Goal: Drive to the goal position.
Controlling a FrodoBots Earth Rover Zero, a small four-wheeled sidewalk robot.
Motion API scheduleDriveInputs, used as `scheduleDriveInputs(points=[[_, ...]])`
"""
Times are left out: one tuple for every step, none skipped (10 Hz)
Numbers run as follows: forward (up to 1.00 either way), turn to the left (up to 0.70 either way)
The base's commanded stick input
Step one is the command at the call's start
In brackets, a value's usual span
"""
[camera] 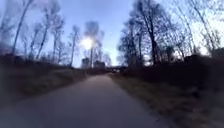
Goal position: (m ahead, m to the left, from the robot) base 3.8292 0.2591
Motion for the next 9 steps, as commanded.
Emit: scheduleDriveInputs(points=[[1.00,0.00],[1.00,0.00],[1.00,0.01],[1.00,0.08],[1.00,0.15],[1.00,0.22],[1.00,0.30],[1.00,0.37],[1.00,0.36]])
